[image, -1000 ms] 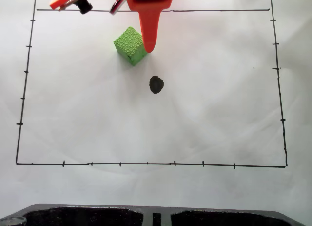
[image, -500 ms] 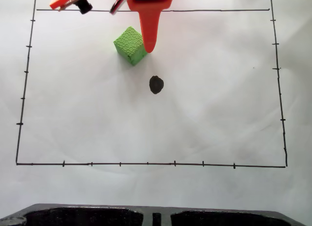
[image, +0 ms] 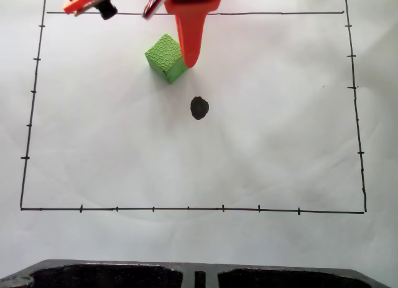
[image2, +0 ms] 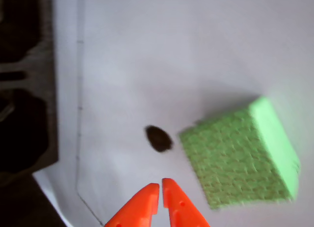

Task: Grasp the colored block, Place it on the black dot, and then return the arm to the default position.

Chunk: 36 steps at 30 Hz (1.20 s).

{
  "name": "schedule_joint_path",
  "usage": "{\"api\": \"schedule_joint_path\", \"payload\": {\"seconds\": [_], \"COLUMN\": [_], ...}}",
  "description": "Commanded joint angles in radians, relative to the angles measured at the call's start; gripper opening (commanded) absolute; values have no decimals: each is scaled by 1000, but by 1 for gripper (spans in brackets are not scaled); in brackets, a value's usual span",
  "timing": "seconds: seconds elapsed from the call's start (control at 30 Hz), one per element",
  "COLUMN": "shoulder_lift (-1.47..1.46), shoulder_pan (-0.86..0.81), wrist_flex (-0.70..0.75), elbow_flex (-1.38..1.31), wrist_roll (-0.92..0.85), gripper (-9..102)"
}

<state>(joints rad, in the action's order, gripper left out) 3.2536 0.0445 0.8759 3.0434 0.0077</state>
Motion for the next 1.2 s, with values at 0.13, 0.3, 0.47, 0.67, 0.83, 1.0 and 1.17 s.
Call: {"api": "schedule_joint_path", "payload": {"seconds": [0.13,0.3,0.47,0.67,0.83,1.0,1.17], "shoulder_lift": [-84,-244,-474,-597,-678,-750,-756], "shoulder_pan": [-2,14,35,61,55,18,-57], "wrist_flex": [-40,-15,114,229,341,517,611], "elbow_flex": [-104,-265,-517,-640,-775,-899,-893], "wrist_roll": [-86,-78,-123,-348,-436,-534,-660], "gripper": [0,0,0,0,0,0,0]}}
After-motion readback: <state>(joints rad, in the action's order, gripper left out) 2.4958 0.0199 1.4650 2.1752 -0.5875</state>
